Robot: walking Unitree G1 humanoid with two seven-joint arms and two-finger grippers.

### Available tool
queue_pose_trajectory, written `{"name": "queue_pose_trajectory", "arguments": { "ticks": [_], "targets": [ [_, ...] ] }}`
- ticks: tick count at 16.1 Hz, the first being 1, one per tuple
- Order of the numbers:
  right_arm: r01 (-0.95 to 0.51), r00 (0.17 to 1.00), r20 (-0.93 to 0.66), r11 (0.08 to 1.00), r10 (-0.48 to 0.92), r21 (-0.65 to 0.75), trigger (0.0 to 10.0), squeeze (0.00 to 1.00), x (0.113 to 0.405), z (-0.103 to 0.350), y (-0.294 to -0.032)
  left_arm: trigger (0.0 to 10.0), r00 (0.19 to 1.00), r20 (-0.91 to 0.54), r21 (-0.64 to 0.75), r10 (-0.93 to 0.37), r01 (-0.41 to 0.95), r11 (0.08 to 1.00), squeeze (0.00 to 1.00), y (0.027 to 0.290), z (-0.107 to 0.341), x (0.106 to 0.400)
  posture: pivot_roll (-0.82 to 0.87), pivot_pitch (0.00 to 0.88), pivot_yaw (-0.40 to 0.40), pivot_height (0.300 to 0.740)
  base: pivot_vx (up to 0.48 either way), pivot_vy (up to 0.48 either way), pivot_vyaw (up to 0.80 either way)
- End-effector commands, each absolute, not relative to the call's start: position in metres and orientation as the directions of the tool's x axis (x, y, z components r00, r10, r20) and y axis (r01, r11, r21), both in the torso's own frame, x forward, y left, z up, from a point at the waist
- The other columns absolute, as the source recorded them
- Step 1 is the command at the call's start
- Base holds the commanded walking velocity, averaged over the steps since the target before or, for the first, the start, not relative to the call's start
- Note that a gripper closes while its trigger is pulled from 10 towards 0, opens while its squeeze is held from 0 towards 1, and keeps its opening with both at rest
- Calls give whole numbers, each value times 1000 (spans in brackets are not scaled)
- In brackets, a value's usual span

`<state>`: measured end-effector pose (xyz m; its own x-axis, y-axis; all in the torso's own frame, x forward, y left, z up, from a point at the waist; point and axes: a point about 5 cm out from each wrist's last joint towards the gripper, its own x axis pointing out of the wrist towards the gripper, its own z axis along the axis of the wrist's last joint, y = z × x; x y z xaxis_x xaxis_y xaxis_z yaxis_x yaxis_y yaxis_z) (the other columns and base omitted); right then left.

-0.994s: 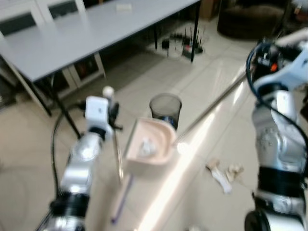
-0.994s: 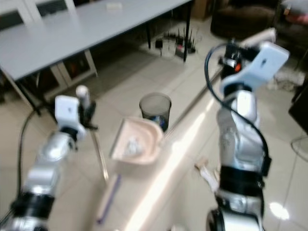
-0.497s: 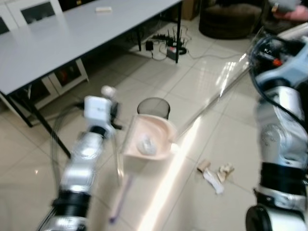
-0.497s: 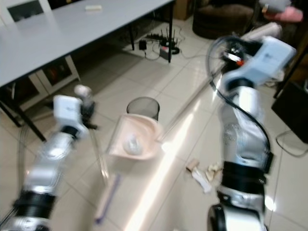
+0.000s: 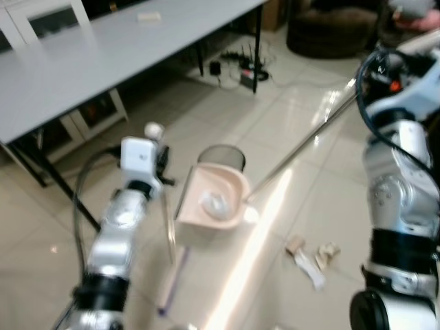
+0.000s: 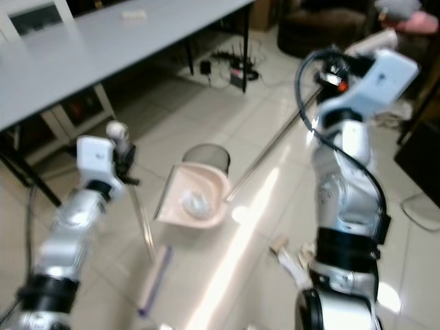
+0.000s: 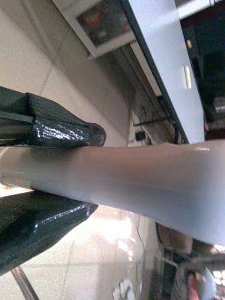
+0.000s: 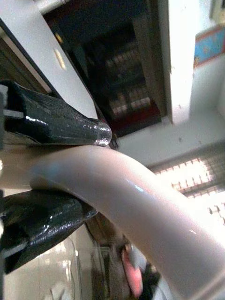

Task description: Sweep floor

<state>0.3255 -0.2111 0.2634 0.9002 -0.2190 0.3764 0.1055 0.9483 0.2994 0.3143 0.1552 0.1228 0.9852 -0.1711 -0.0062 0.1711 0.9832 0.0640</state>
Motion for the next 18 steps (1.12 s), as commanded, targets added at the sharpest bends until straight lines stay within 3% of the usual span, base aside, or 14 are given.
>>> {"name": "queue_pose_trajectory", "arguments": {
  "ticks": [1, 14, 18],
  "targets": [
    [64, 875, 441, 950, -201, 307, 10000, 0, 324, 280, -205, 10000, 987, 32, 71, -158, 155, 985, 0, 162, 133, 316, -29, 26, 52, 740, 352, 0, -575],
    [46, 871, 442, 932, -214, 360, 10000, 0, 329, 281, -205, 10000, 987, 29, 74, -157, 154, 985, 0, 164, 132, 316, -23, 20, 57, 740, 358, 0, -78],
    [51, 869, 443, 932, -219, 360, 10000, 0, 329, 280, -205, 10000, 986, 29, 73, -162, 160, 984, 0, 164, 133, 316, -23, 18, 59, 740, 386, 0, -541]
  ]
}}
